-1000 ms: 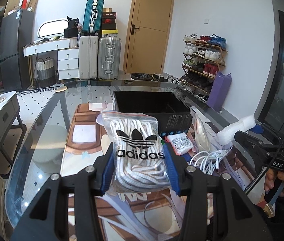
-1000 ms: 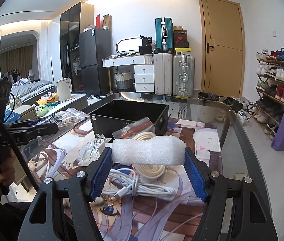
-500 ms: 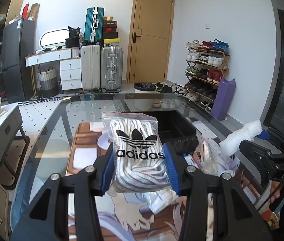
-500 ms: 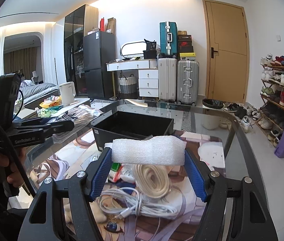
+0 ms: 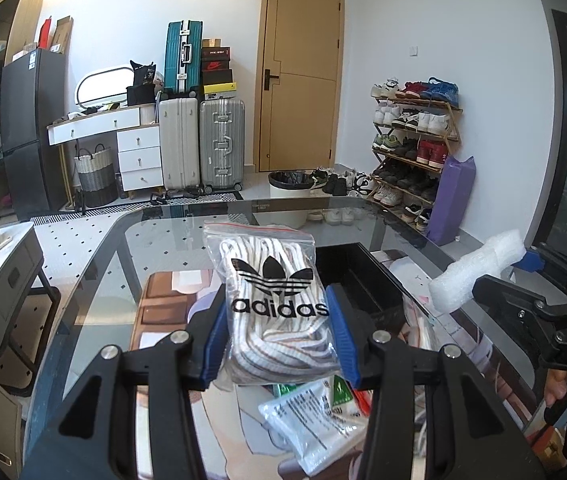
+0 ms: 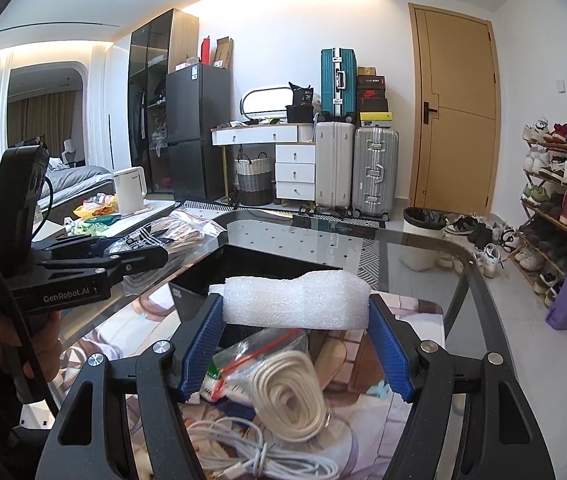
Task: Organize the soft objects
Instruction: 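Lift the adidas bag with left tool while right tool carries the foam block over the black box, then open left gripper dropping the bag into the box while right gripper releases the foam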
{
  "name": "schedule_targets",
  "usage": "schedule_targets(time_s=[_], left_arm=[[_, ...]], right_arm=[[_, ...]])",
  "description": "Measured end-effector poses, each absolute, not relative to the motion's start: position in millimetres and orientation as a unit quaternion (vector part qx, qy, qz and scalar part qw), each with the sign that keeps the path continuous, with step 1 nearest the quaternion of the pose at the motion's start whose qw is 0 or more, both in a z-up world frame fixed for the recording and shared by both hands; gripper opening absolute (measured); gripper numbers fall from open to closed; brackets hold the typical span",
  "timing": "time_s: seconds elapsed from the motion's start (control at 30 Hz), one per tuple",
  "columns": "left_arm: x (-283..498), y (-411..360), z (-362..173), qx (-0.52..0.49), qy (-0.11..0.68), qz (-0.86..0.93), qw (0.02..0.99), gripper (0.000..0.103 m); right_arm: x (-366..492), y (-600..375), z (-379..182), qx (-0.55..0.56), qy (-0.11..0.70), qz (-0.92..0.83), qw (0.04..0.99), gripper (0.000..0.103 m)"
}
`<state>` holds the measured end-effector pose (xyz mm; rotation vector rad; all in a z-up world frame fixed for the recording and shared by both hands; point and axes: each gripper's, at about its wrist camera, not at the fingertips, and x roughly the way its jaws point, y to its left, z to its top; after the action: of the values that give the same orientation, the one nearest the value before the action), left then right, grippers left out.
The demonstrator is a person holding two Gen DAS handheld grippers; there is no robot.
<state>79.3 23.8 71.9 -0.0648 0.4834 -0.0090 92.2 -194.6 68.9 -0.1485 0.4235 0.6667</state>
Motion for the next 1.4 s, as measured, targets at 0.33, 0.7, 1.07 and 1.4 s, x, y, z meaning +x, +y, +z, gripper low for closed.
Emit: schedule_targets(time_s=[0.33,0.7,1.07,1.4], left_arm=[[113,29,65,-0.033,0.261,-0.008,0.965,0.046],[141,29,47,-0.040,0.295,-0.009,0.955,0.046],[160,28,38,-0.039,0.312,-0.011,0.949,0.046],[164,32,35,-0.042,0.317,-0.009,0.948,0.060]], right_arm=[[134,-169,74,-0.082,0.225,0.314,0.919,0.072],[168,-149,67,-0.095,0.240,0.322,0.911,0.072],[188,-130,54,-0.111,0.259,0.328,0.902,0.072],[190,-113,48,-0.120,0.262,0.330,0.899,0.087]])
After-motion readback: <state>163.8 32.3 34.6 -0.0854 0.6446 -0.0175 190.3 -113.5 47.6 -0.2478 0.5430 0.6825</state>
